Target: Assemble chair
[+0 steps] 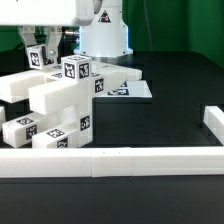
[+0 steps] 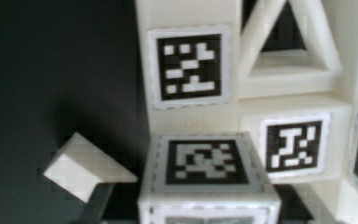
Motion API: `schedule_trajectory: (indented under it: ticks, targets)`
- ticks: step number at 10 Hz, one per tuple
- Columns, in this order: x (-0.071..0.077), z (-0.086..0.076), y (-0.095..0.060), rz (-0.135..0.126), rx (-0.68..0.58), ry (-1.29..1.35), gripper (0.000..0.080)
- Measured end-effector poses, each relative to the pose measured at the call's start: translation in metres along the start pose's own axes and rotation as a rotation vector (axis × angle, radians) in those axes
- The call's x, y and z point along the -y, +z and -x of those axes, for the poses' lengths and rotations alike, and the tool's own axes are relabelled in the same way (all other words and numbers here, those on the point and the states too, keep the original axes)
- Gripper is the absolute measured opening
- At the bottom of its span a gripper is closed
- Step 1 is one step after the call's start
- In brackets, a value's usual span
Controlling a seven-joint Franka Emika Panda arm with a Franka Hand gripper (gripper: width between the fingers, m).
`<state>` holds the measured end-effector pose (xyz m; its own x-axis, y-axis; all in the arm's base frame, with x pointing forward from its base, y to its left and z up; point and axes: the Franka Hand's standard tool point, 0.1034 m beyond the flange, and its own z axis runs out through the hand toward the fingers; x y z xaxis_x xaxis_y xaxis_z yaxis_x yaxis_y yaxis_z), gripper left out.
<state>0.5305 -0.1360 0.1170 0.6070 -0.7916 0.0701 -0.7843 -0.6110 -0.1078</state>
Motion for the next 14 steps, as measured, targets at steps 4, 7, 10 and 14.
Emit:
schedule_trajectory:
  ticks: [4, 7, 10, 14]
  targets:
    - [0.0004, -0.0003, 0.0, 0.0, -0.001, 0.132, 0.0284]
    - [0.0006, -0.0001, -0.0001, 0.0, 0.0, 0.079, 0.0632]
    - [0.0005, -0.0002, -0.0001, 0.001, 0.0, -0.163, 0.0644]
    - [0.0003, 0.0002, 0.0007, 0.022, 0.0, -0.55, 0.0649]
